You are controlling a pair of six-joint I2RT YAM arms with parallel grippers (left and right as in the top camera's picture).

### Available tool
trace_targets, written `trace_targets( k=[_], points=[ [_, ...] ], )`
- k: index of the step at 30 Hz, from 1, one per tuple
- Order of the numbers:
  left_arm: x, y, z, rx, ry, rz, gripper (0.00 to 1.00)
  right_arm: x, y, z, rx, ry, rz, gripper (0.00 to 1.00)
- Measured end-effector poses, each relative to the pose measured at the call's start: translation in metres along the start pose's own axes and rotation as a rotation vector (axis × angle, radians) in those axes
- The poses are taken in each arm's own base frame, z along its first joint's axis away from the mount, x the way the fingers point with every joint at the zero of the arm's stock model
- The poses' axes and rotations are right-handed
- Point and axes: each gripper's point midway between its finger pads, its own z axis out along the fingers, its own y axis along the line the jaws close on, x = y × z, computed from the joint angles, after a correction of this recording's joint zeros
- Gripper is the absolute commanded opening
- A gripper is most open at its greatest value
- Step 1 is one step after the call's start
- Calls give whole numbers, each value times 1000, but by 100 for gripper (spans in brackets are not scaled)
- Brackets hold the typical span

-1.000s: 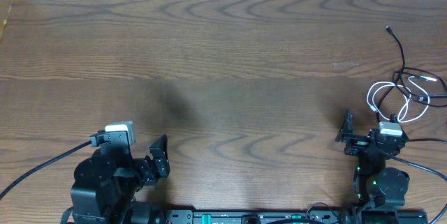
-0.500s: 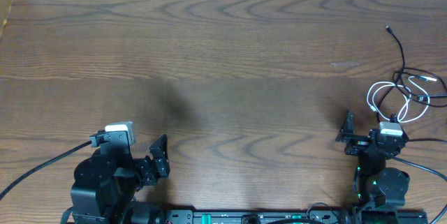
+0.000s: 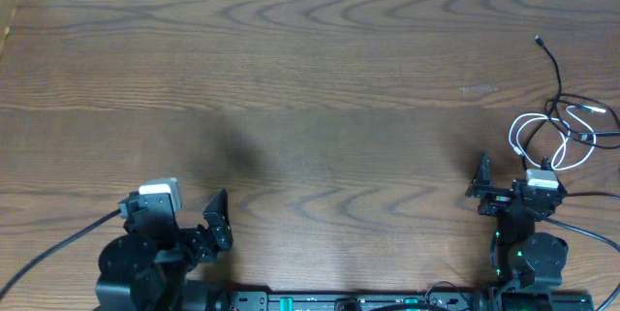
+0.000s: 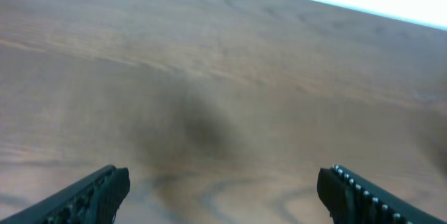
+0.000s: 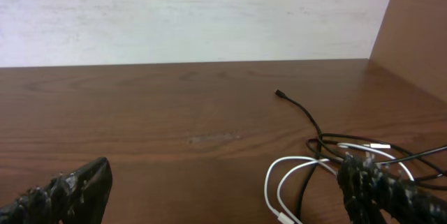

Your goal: Untangle cables

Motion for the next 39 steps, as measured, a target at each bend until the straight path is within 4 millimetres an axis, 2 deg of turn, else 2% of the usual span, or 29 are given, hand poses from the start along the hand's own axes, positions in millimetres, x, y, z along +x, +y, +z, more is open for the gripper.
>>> trace_targets(
  k=[5,10,21,29,36,39],
  points=[
    [8,14,26,-31,-101,-23,91,0,0,0,0,1,-4,99],
    [3,19,43,-19,-245,-13,92,0,0,0,0,1,-7,99],
    [-20,16,62,35,-520,31,92,0,0,0,-1,1,-7,99],
    [-32,14,66,56,-710,91,91,0,0,0,-1,0,-7,99],
    [-28,17,71,19,-724,155,92,0,0,0,-1,1,-7,99],
    [-17,25,81,-24,-664,172,92,0,0,0,-1,1,-7,99]
  ],
)
